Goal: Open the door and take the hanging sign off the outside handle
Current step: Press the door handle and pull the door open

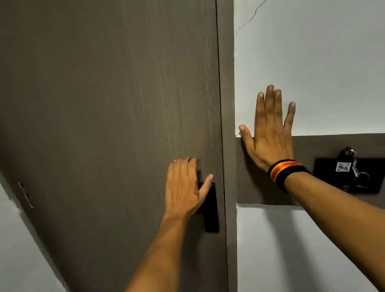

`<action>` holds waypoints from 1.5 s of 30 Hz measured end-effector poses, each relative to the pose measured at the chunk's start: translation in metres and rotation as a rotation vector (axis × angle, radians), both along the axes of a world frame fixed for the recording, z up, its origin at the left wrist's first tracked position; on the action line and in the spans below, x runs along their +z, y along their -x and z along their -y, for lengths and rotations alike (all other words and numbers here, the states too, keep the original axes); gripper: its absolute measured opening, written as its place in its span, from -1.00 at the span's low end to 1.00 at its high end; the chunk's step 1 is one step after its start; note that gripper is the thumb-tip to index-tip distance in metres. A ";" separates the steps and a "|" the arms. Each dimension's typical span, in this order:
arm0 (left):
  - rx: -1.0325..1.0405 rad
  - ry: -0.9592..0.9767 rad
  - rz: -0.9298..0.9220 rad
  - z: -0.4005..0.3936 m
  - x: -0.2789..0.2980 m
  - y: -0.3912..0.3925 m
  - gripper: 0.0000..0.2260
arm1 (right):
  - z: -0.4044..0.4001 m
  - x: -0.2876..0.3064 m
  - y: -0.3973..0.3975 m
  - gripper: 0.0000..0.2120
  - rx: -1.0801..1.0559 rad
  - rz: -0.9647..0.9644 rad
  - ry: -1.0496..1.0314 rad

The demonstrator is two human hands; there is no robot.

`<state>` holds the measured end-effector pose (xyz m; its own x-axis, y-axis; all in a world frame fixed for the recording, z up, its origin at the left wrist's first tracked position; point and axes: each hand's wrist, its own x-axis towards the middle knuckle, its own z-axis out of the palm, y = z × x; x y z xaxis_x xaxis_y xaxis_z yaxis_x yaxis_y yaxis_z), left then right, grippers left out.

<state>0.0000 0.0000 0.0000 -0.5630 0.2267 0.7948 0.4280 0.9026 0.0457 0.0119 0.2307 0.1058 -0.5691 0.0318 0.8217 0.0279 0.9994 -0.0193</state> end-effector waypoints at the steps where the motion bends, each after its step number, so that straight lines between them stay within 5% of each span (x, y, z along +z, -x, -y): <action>1: -0.002 0.011 0.011 0.003 -0.013 0.002 -0.43 | 0.001 -0.003 0.002 -0.23 -0.026 -0.014 -0.003; 9: 0.053 0.142 0.169 0.004 -0.100 0.037 -0.24 | -0.002 -0.023 0.036 -0.26 -0.085 -0.254 -0.061; 15: 0.169 0.029 0.283 -0.006 -0.126 0.055 -0.34 | -0.003 -0.028 0.043 -0.28 -0.093 -0.342 -0.094; 23: 0.166 -0.414 0.414 -0.030 -0.143 0.050 -0.38 | -0.004 -0.029 0.048 -0.28 -0.116 -0.408 -0.098; 27: 0.100 -0.785 0.427 -0.051 -0.160 0.041 -0.42 | -0.005 -0.030 0.047 -0.28 -0.111 -0.422 -0.093; 35: 0.066 -0.900 0.557 -0.042 -0.161 0.021 -0.41 | -0.001 -0.029 0.039 -0.30 -0.073 -0.365 -0.082; 40: 0.037 -0.795 0.544 -0.024 -0.154 -0.012 -0.42 | 0.000 -0.027 0.018 -0.32 0.092 -0.207 -0.023; 45: 0.070 -0.329 0.485 0.014 -0.130 -0.036 -0.37 | 0.006 -0.100 -0.037 -0.46 0.565 -0.070 0.089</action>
<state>0.0362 -0.0141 -0.1297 -0.8847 -0.0389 0.4646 0.2277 0.8335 0.5034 0.0493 0.2244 0.0061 -0.4622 -0.1909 0.8660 -0.5142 0.8533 -0.0863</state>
